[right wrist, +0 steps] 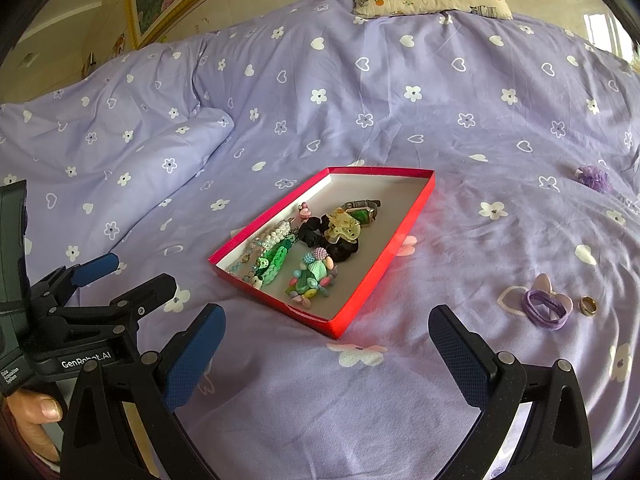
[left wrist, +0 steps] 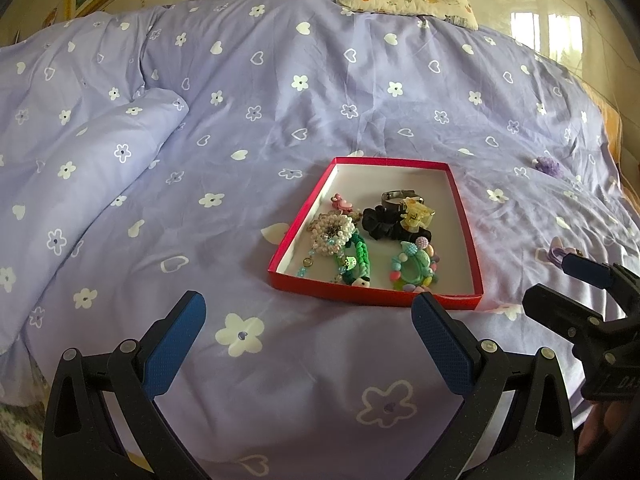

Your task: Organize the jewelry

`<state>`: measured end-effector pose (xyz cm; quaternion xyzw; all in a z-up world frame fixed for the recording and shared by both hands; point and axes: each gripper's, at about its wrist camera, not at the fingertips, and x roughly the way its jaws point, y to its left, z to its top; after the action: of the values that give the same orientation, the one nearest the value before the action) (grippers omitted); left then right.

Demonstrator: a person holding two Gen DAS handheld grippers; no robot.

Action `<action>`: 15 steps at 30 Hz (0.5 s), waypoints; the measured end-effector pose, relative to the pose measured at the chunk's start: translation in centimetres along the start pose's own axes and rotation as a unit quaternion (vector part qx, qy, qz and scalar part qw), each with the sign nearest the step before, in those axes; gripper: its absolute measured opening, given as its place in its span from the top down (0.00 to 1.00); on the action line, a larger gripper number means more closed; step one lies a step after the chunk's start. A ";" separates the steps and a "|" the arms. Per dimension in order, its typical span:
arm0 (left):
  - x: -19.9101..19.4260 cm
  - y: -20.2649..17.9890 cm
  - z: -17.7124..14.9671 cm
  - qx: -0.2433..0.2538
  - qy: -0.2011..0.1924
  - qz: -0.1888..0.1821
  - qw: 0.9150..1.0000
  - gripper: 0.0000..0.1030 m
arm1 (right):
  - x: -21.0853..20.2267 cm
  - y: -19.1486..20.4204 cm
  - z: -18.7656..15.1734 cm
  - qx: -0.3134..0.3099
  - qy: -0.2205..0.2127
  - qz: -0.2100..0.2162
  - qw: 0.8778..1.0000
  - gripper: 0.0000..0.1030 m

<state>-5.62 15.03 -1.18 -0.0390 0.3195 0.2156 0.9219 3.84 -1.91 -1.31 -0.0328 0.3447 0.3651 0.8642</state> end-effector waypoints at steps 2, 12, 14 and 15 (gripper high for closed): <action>0.0 0.0 0.0 0.000 0.000 -0.001 1.000 0.00 | 0.0 0.0 0.0 0.000 0.000 0.000 1.000 0.01; 0.1 -0.1 0.3 0.004 0.001 -0.003 1.000 0.00 | 0.0 0.0 0.1 0.000 0.000 0.000 1.000 0.01; 0.1 -0.1 0.3 0.004 0.001 -0.004 1.000 0.00 | 0.0 0.0 0.1 0.001 0.000 0.000 1.000 0.01; 0.2 -0.1 0.3 0.004 0.001 -0.003 1.000 0.00 | 0.0 0.0 0.1 0.000 0.001 0.000 1.000 0.01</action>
<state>-5.31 15.05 -1.05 -0.0363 0.3213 0.2115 0.9223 3.90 -1.94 -1.23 -0.0326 0.3453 0.3649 0.8641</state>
